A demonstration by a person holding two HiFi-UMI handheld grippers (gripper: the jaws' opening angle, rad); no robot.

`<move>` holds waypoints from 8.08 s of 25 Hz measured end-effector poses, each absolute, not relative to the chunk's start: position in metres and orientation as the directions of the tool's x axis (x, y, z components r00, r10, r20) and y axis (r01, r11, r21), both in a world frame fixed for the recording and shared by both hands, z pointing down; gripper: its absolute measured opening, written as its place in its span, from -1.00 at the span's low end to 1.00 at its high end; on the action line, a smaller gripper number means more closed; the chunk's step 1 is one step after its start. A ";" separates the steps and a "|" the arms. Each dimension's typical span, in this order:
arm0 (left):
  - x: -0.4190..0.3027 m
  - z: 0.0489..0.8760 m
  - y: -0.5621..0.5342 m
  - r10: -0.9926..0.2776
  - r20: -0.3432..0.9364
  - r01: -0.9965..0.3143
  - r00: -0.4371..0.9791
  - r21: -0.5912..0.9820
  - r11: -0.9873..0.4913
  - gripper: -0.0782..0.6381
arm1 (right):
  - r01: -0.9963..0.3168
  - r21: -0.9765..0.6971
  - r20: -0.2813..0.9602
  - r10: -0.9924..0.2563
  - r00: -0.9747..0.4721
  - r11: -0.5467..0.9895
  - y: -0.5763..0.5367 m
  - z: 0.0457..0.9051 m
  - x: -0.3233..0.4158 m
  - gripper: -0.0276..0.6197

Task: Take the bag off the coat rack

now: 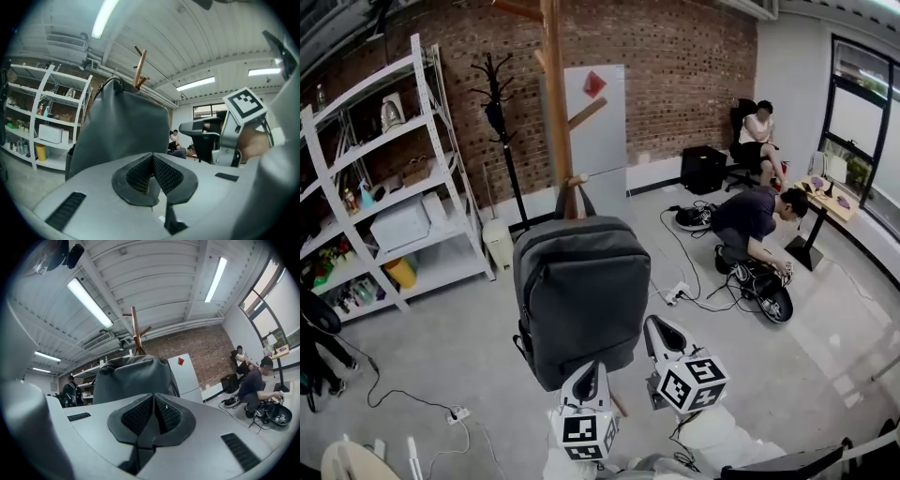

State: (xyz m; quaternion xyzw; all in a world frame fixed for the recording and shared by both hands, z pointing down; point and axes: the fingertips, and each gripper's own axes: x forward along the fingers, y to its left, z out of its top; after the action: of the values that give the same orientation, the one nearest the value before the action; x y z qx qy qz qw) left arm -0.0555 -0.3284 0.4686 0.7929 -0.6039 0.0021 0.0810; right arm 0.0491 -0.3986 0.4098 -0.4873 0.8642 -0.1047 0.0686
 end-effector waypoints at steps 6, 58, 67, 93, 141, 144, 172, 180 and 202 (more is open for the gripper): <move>-0.054 0.466 -0.329 -0.957 0.095 -0.957 0.273 0.125 -0.260 -0.82 | -0.803 -0.155 -0.064 -0.817 -0.573 0.575 -0.411 0.372 0.042 -0.68; -0.093 0.483 -0.323 -0.982 0.119 -0.984 0.145 0.120 -0.131 -0.82 | -0.629 -0.116 -0.120 -0.640 -0.759 0.768 -0.466 0.325 -0.008 -0.79; -0.098 0.478 -0.318 -0.985 0.099 -0.984 0.140 0.125 -0.128 -0.82 | -0.666 -0.077 -0.176 -0.668 -0.723 0.742 -0.456 0.296 -0.002 -0.80; -0.099 0.476 -0.307 -0.981 0.082 -0.978 0.177 0.131 -0.165 -0.82 | -0.716 -0.096 -0.340 -0.699 -0.629 0.691 -0.422 0.230 0.032 -0.80; -0.113 0.474 -0.246 -0.987 0.013 -0.978 0.158 0.141 -0.154 -0.81 | -0.644 -0.273 -0.083 -0.685 -0.724 0.714 -0.301 0.432 -0.001 -0.79; -0.103 0.471 -0.235 -0.987 0.017 -0.979 0.160 0.130 -0.157 -0.82 | -0.644 -0.283 -0.082 -0.687 -0.722 0.711 -0.287 0.435 0.002 -0.79; -0.083 0.433 -0.139 -0.982 -0.004 -0.977 0.190 0.102 -0.189 -0.82 | -0.673 -0.330 -0.055 -0.725 -0.686 0.662 -0.177 0.430 0.006 -0.79; -0.089 0.435 -0.140 -0.984 -0.011 -0.976 0.178 0.127 -0.178 -0.81 | -0.671 -0.325 -0.031 -0.716 -0.697 0.667 -0.172 0.433 -0.002 -0.79; -0.076 0.430 -0.155 -0.977 -0.037 -0.967 0.209 0.143 -0.212 -0.82 | -0.672 -0.288 -0.027 -0.707 -0.706 0.682 -0.180 0.431 -0.001 -0.79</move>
State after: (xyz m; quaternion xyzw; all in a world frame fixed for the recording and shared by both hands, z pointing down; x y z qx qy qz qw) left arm -0.0757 -0.1554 0.4298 0.7763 -0.6260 -0.0592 0.0442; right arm -0.0009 -0.1804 0.4311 -0.3771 0.9146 -0.1293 0.0682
